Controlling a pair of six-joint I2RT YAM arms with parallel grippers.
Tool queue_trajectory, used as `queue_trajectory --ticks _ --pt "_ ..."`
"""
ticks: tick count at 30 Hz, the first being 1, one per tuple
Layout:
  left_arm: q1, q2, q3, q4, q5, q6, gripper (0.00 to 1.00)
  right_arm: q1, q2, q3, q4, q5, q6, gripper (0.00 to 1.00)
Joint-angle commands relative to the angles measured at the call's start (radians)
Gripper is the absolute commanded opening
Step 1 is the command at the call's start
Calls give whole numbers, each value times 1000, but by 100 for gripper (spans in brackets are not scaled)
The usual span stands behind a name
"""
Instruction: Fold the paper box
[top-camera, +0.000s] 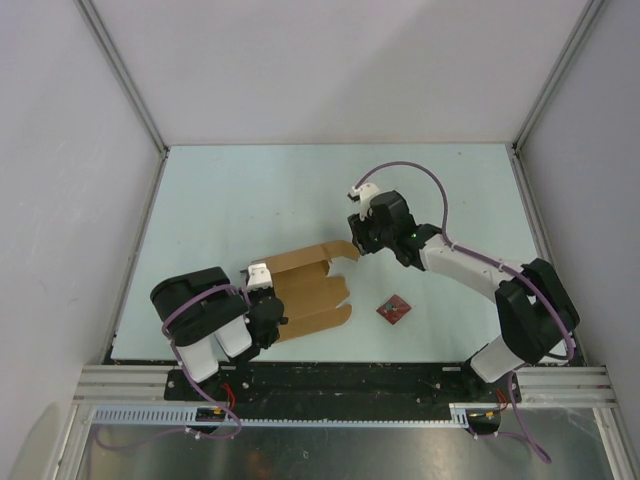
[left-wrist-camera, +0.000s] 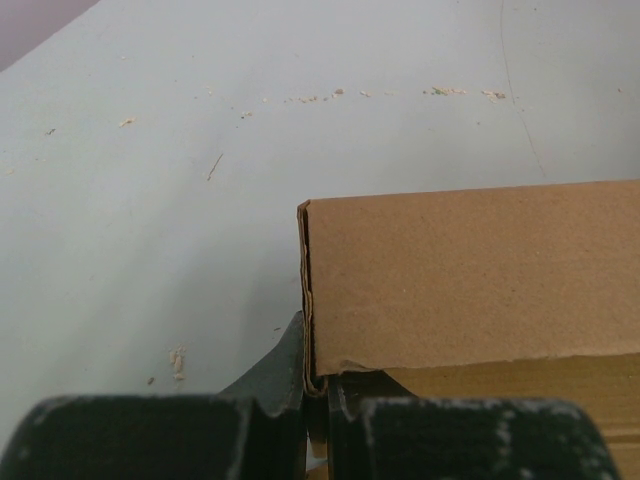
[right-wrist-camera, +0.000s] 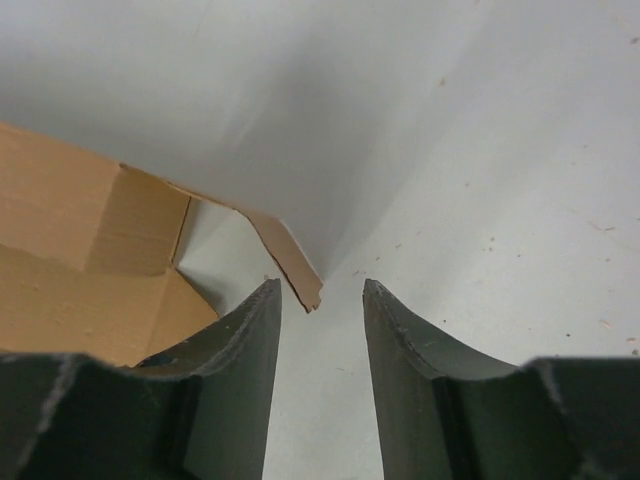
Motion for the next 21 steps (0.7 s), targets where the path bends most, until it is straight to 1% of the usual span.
queue_trajectory --ticks 1,3,9,13,18,21 --pt "-6 9 -5 321 -15 -6 0 -30 33 40 -29 -122 -119 42" --pt "-6 9 -5 320 -17 -3 0 -41 38 42 -23 -160 -134 42" --pt "-8 9 -2 320 -14 -1 0 -52 70 55 -6 -198 -148 41" --pt "-8 11 3 321 -14 3 0 -54 93 69 -1 -231 -145 40" --pt "-6 13 6 321 -14 5 0 -52 116 80 7 -255 -143 35" --pt "-8 16 6 321 -12 5 0 -54 130 91 0 -257 -143 29"
